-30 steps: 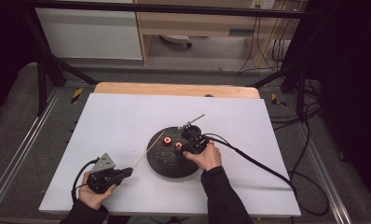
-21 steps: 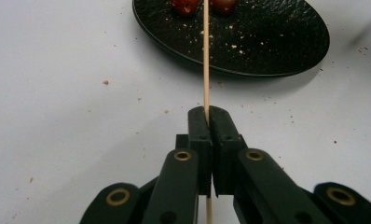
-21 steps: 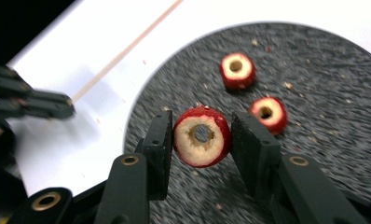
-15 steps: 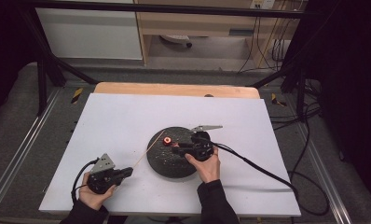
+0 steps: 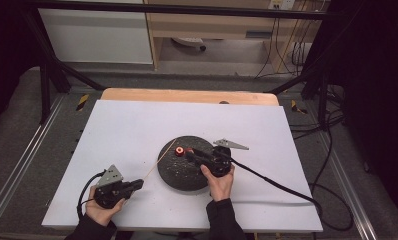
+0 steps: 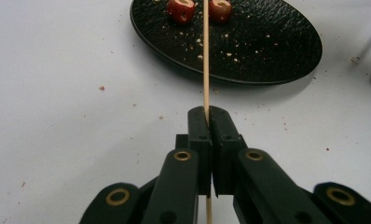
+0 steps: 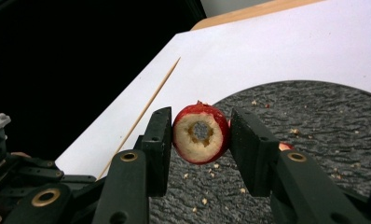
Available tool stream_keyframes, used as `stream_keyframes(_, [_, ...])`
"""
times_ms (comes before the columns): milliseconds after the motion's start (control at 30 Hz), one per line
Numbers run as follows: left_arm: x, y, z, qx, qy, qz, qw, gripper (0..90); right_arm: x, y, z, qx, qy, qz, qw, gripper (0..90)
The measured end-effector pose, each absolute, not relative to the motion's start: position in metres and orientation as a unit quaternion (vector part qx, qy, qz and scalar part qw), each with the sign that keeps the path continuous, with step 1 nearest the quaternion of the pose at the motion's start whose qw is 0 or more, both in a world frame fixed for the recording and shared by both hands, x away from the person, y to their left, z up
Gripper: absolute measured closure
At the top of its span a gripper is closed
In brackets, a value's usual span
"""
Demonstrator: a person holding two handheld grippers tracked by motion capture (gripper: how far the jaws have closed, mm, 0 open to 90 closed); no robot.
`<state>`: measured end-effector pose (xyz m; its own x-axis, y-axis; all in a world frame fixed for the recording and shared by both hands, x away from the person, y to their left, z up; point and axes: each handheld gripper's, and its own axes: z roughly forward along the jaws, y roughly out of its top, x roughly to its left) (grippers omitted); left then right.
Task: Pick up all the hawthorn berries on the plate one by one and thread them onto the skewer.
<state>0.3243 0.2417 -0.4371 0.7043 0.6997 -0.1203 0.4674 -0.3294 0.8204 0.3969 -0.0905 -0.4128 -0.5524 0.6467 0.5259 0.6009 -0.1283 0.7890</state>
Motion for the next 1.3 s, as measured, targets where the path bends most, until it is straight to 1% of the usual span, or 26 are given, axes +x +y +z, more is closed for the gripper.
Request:
stream_keyframes(367, [0.322,0.239,-0.437,0.798,0.364,0.131,0.461,87.9,0.405,-0.088,-0.413,0.480,0.616,0.625,0.020,60.4])
stream_keyframes(567, [0.322,0.239,-0.436,0.793,0.366,0.132,0.468,87.9,0.407,-0.088,-0.410,0.479,0.590,0.649,0.031,60.4])
stream_keyframes(833, [0.320,0.235,-0.436,0.787,0.371,0.135,0.473,87.9,0.413,-0.089,-0.406,0.488,0.550,0.678,0.025,60.4])
stream_keyframes(1033, [0.319,0.230,-0.436,0.786,0.368,0.137,0.477,87.9,0.417,-0.083,-0.402,0.487,0.535,0.690,0.029,60.4])
stream_keyframes(1300, [0.319,0.222,-0.437,0.784,0.367,0.137,0.481,87.9,0.421,-0.078,-0.409,0.495,0.506,0.706,0.030,60.5])
